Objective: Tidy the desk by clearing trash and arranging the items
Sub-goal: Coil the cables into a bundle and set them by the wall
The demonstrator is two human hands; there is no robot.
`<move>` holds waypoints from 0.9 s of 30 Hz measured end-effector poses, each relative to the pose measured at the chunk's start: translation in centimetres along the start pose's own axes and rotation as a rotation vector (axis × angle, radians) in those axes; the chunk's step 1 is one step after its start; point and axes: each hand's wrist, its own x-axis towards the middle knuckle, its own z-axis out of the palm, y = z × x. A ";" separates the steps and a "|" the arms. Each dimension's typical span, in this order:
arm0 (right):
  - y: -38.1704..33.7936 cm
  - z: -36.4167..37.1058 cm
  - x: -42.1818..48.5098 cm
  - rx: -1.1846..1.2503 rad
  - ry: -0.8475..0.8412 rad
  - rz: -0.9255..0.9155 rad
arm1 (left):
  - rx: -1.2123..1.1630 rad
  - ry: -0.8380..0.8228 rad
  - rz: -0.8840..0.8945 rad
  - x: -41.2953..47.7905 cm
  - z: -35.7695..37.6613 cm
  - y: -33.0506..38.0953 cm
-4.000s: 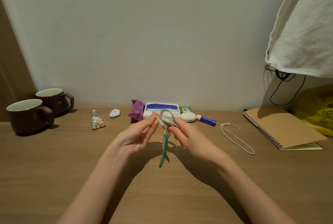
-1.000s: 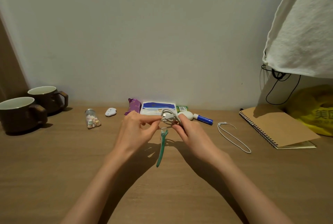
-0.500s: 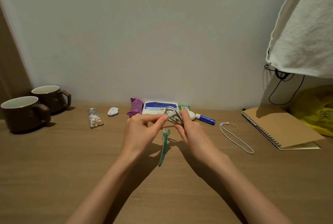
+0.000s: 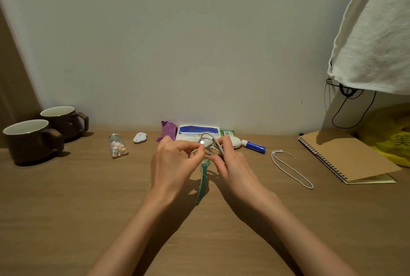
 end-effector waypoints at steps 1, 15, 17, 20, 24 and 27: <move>0.0 0.1 0.0 -0.002 0.013 0.006 | 0.004 -0.002 -0.010 0.0 0.0 0.0; -0.3 0.4 -0.4 0.215 0.025 0.053 | 0.057 -0.062 0.009 0.2 -0.3 -0.3; -0.4 0.4 -0.4 0.075 0.030 0.010 | 0.061 -0.051 0.000 0.2 -0.2 -0.2; -0.6 0.2 -0.3 -0.120 0.013 -0.046 | 0.027 -0.059 -0.007 0.4 -0.2 -0.6; -0.4 -0.5 -0.1 -0.345 -0.051 -0.111 | 0.021 -0.107 0.066 0.8 -0.3 -1.3; -0.3 -0.8 -0.3 -0.370 -0.098 -0.175 | 0.029 -0.140 0.109 1.1 -0.7 -1.8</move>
